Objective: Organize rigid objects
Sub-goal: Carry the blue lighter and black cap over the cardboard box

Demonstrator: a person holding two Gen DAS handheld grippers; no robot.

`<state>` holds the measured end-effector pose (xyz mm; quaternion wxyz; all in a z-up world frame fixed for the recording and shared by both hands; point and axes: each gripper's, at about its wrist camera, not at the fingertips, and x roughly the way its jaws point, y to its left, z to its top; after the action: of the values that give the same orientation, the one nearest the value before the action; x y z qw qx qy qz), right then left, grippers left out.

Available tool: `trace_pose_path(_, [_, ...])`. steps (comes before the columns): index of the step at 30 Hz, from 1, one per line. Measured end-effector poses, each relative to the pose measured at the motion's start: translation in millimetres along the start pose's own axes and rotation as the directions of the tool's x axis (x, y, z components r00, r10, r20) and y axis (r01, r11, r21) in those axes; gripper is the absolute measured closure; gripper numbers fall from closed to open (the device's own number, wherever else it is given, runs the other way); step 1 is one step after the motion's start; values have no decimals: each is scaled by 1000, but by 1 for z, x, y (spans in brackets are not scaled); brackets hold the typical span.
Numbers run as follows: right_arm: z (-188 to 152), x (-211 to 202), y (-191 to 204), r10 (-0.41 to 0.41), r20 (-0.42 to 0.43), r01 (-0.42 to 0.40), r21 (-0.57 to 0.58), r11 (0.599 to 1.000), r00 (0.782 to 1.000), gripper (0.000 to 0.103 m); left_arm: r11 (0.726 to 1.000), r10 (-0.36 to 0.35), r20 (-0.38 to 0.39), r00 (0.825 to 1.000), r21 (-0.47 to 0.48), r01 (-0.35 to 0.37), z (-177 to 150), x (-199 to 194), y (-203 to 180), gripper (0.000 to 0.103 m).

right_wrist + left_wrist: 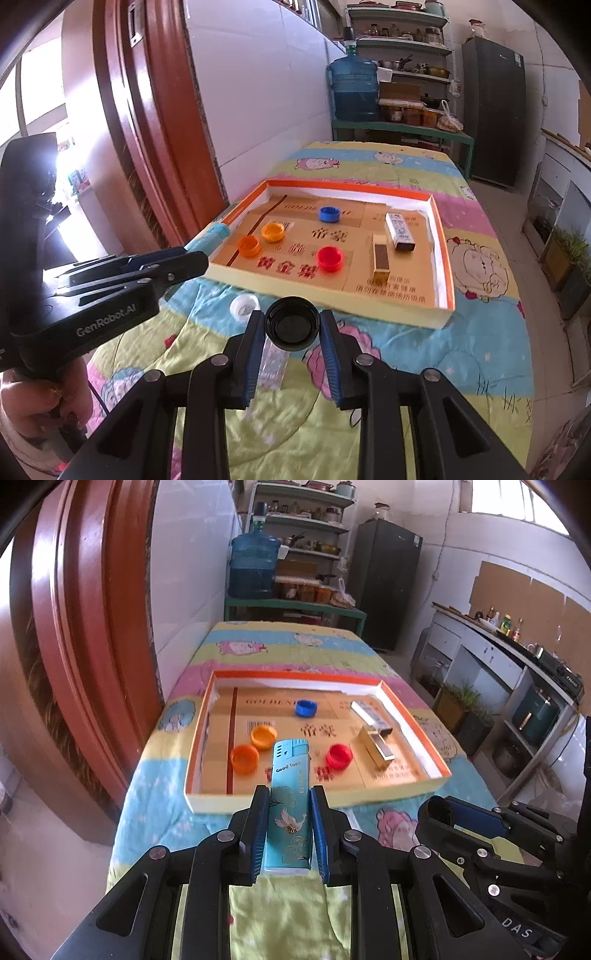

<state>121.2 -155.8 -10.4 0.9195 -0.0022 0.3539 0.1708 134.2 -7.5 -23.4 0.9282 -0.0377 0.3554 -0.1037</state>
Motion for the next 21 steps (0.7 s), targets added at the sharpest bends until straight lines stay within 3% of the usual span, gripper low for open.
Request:
trace_pose_path(8, [17,14,-18,-3,4,3,34,999,1000,73,1000,-11,-11,1000,-8,10,18,15,4,80])
trace_pose_path(21, [32,49,-34,-23,-16,24,55,998,1000,73,1000,-29,-91,995,-8,28,28,63,-3,80])
